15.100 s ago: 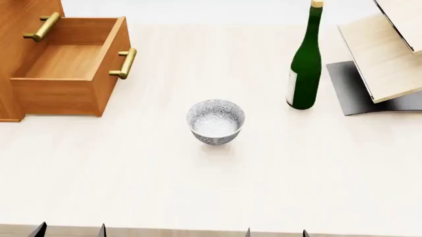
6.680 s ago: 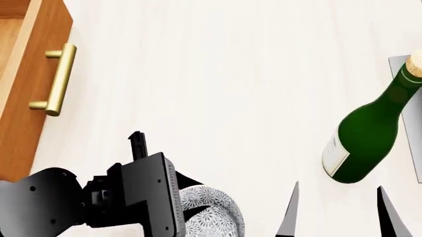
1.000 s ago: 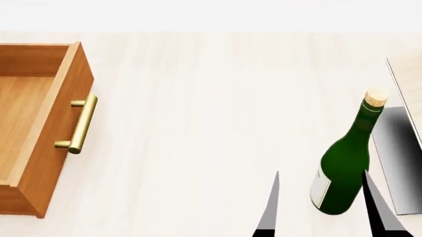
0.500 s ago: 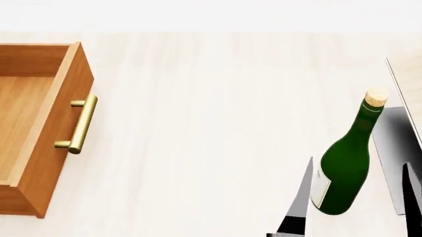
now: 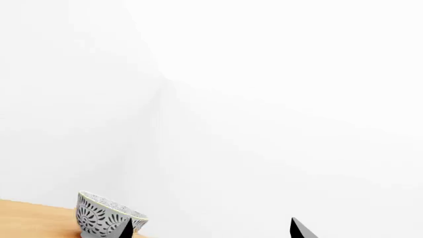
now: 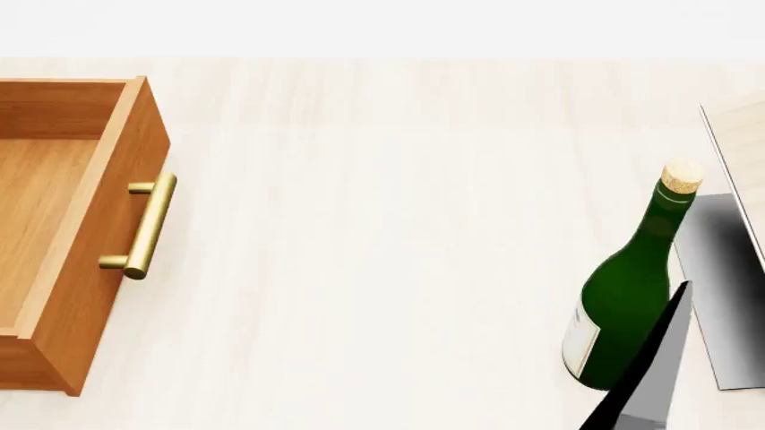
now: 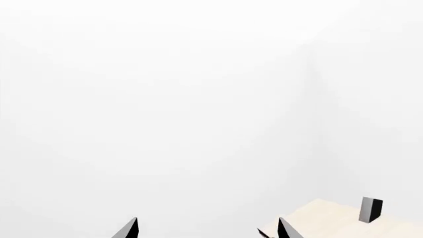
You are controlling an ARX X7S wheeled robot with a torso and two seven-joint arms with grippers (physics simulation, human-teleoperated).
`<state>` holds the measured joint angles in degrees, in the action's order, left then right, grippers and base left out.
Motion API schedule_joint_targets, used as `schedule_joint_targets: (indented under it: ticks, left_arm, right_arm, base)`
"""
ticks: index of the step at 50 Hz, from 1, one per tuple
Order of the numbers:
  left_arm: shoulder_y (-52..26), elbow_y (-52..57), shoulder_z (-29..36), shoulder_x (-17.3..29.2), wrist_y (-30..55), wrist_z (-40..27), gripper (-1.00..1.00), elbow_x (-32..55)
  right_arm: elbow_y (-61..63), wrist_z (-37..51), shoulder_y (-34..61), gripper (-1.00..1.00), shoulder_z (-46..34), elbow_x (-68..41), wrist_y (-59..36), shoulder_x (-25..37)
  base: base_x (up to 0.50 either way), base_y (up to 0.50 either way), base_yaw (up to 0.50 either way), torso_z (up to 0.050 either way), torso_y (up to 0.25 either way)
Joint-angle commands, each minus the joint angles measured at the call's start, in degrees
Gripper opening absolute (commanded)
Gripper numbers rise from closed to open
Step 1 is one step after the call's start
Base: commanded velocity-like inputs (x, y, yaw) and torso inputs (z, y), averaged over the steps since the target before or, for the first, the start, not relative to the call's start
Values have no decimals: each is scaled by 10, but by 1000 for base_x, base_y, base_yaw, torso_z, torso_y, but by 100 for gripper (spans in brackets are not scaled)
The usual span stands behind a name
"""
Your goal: Put the bowl on top of the cabinet.
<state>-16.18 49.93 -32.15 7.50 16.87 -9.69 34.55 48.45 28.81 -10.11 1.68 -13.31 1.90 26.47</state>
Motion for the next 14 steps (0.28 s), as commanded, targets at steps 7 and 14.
schedule_joint_targets:
  ticks: [7, 14]
  left_arm:
    - [212, 22, 58, -64, -375, 40, 100, -39]
    - [218, 22, 65, -52, -394, 20, 100, -36]
  right_arm:
    - [23, -9, -54, 100, 50, 32, 111, -26]
    - [28, -7, -63, 100, 59, 30, 126, -27]
  base:
    - [0, 0, 0, 0, 0]
    - [0, 0, 0, 0, 0]
